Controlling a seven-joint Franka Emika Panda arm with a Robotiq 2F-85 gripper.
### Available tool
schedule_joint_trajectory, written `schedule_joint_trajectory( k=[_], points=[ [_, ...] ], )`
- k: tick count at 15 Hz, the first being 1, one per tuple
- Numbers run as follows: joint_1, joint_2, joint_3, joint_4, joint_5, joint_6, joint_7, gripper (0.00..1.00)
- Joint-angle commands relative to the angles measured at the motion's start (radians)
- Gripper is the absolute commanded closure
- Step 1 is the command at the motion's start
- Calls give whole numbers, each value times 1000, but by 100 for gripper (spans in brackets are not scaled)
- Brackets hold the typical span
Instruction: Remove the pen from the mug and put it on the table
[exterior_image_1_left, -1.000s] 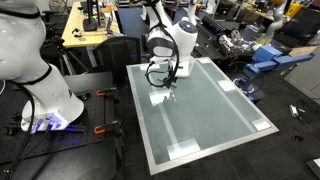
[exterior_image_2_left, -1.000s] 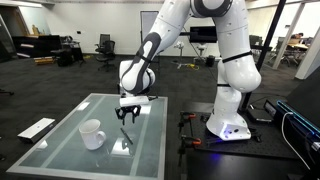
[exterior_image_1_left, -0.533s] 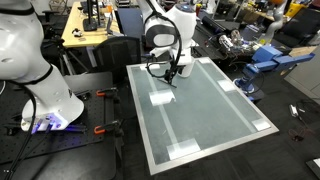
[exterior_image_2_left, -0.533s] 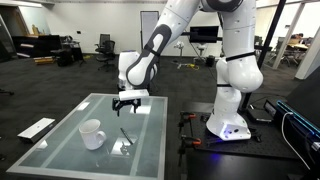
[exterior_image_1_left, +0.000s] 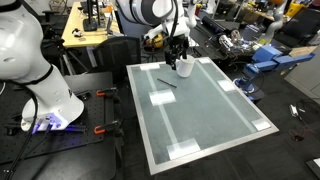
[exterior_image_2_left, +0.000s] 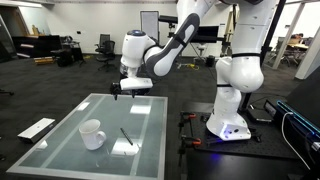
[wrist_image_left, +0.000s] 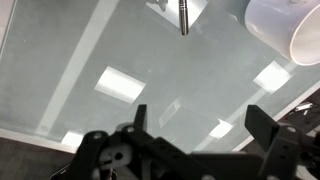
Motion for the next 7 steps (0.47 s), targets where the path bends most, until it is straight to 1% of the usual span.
schedule_joint_trajectory(
  k=[1,3,7],
  points=[
    [-64,-16,68,-4,4,-2,1,0],
    [-74,-13,79,-4,6,-3,0,0],
    [-76,1,76,-3,4,-3,1,0]
  ],
)
